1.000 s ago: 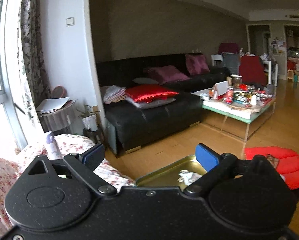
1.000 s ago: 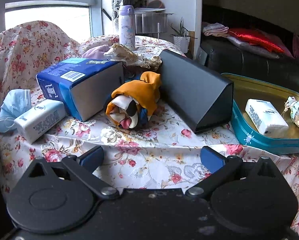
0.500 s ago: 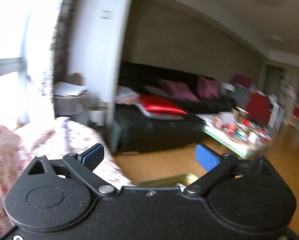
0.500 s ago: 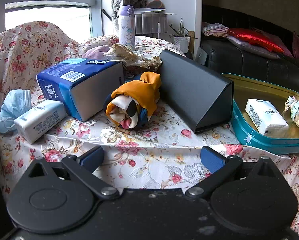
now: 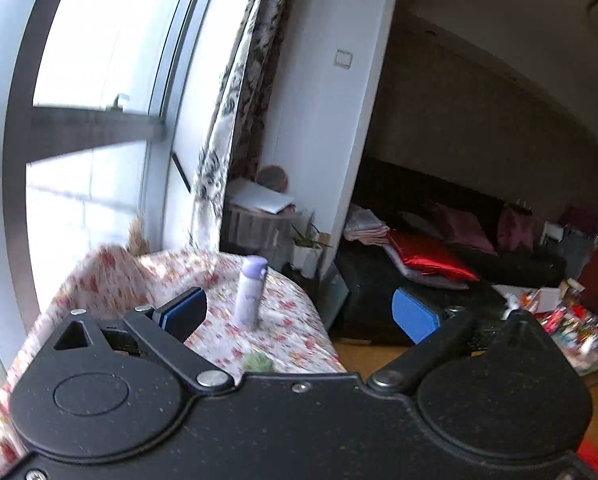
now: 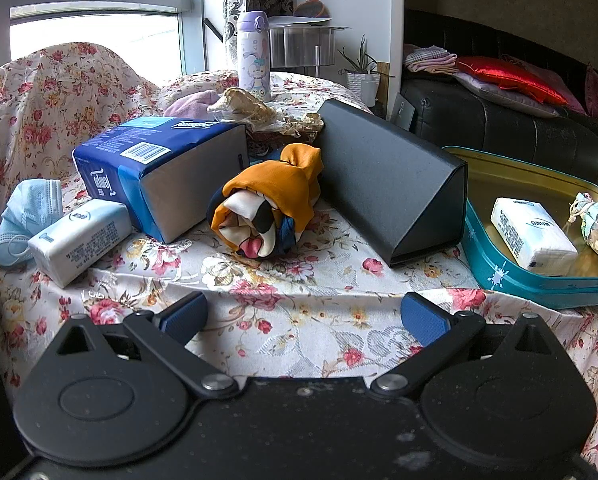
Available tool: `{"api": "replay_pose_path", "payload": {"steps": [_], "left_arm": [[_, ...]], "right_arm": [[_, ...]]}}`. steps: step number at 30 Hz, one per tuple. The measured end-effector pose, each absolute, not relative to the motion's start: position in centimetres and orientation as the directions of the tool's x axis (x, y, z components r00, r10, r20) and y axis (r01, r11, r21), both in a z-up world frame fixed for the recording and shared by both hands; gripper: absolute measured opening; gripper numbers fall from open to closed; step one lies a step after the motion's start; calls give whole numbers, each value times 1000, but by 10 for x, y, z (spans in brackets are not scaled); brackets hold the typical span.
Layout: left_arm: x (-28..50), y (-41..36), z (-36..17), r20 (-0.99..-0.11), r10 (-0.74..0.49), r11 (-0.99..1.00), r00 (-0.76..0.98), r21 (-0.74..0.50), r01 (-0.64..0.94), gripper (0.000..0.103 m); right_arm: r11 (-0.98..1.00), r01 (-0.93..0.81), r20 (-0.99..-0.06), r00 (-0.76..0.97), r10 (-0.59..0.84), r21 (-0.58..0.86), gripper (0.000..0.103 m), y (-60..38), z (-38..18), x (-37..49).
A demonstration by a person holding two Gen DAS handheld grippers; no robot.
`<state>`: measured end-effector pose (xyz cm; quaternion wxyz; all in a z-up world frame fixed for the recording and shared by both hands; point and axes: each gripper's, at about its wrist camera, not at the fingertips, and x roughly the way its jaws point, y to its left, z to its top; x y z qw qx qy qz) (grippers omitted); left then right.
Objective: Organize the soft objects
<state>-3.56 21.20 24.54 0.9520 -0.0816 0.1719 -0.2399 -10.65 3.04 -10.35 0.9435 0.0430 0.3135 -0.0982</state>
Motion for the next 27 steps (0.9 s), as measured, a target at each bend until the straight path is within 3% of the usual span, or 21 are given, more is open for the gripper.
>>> {"api": "replay_pose_path", "payload": {"steps": [3,14,27], "left_arm": [[-33,223,247,-293,-501,861,814,-266,434,96],[-22,232,243,-320,-367,928,873,-184,323,99],[-31,228,247,-310,-377,926,873,-142,349,99]], "right_arm": [[977,212,-600,784,-159,19,103,30,-104,-106],[977,213,-598,785,-161,17,103,30,-104,-106],[977,214,-597,786,-162,17,103,31,-104,-106]]}}
